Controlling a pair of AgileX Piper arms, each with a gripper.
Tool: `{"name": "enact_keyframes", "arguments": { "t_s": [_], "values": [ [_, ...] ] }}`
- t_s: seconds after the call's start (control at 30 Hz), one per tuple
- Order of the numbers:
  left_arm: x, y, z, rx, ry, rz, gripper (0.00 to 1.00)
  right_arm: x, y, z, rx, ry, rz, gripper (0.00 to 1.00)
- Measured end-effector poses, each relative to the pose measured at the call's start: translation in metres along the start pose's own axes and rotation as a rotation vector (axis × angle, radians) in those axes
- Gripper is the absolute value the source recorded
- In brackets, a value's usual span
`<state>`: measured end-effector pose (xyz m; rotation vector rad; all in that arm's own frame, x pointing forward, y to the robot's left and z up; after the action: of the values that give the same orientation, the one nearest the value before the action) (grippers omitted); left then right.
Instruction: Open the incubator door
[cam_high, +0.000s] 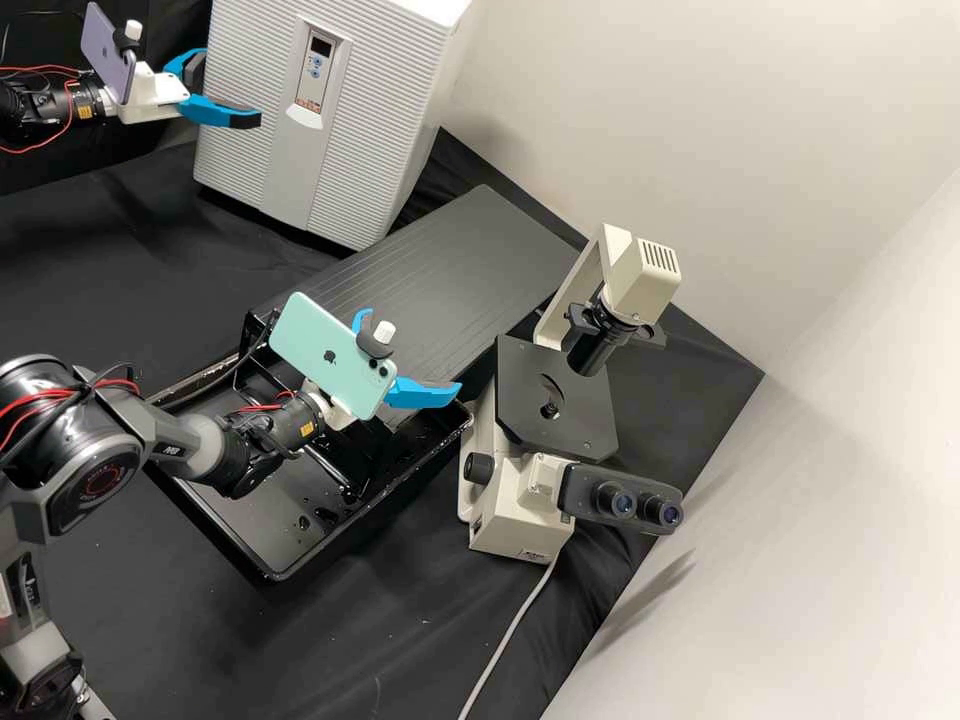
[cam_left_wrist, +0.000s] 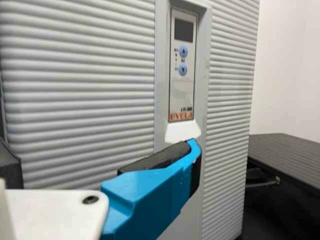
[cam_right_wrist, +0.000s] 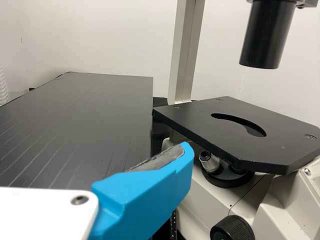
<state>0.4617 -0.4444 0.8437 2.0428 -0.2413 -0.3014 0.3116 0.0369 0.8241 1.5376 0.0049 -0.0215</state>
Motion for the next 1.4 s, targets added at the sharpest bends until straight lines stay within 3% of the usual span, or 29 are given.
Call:
{"name": "enact_keyframes", "arguments": {
  "t_s": [0.27, 0.63, 1.0, 1.4],
  "values": [
    [-0.001, 0.0, -0.001, 0.0, 0.001, 0.001, 1.0, 0.0, 0.0, 0.0, 0.0, 0.0, 0.0, 1.0],
    [-0.005, 0.013, -0.006, 0.013, 0.017, 0.026, 1.0, 0.0, 0.0, 0.0, 0.0, 0.0, 0.0, 1.0],
    [-0.005, 0.013, -0.007, 0.004, 0.017, 0.026, 1.0, 0.0, 0.0, 0.0, 0.0, 0.0, 0.0, 1.0],
    [0.002, 0.009, 0.01, -0.015, -0.025, 0.015, 1.0, 0.0, 0.0, 0.0, 0.0, 0.0, 0.0, 1.0]
  ]
}}
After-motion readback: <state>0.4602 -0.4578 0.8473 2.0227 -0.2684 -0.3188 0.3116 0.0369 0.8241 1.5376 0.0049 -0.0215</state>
